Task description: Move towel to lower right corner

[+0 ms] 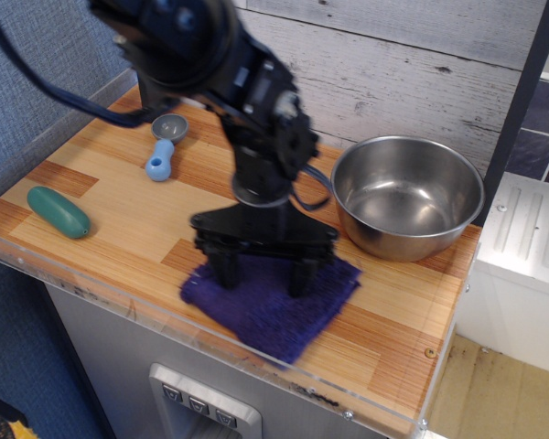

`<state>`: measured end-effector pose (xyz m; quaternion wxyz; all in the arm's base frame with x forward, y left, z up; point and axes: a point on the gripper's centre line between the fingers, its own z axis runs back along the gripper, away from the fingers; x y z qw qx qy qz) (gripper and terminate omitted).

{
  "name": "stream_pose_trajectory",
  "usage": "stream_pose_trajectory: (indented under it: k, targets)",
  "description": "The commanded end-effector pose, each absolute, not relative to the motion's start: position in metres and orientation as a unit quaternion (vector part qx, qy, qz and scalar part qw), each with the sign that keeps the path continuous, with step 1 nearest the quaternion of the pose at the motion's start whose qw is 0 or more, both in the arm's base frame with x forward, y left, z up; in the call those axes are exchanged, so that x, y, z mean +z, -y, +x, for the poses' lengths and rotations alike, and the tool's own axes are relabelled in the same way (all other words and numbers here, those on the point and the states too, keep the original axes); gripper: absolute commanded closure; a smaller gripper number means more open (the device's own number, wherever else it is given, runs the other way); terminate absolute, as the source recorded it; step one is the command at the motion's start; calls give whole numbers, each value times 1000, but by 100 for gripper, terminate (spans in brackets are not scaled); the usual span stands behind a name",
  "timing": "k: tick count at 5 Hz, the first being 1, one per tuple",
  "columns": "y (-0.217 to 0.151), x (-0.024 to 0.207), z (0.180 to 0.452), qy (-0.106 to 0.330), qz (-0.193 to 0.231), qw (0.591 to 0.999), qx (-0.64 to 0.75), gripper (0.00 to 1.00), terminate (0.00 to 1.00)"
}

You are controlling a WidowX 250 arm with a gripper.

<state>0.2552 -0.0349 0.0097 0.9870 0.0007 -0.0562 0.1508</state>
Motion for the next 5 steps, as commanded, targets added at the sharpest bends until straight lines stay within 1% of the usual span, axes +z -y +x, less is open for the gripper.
stream_pose_trajectory:
  k: [1, 2, 3, 4, 5]
  targets:
    - [86, 3, 236, 45, 1, 994, 103, 0, 0]
    - [96, 1, 234, 44, -1, 995, 89, 0, 0]
    - [88, 5, 236, 49, -3, 994, 99, 0, 0]
    - [80, 14, 242, 63, -34, 990, 119, 0, 0]
    - [81, 32, 254, 69, -58, 987, 131, 0, 0]
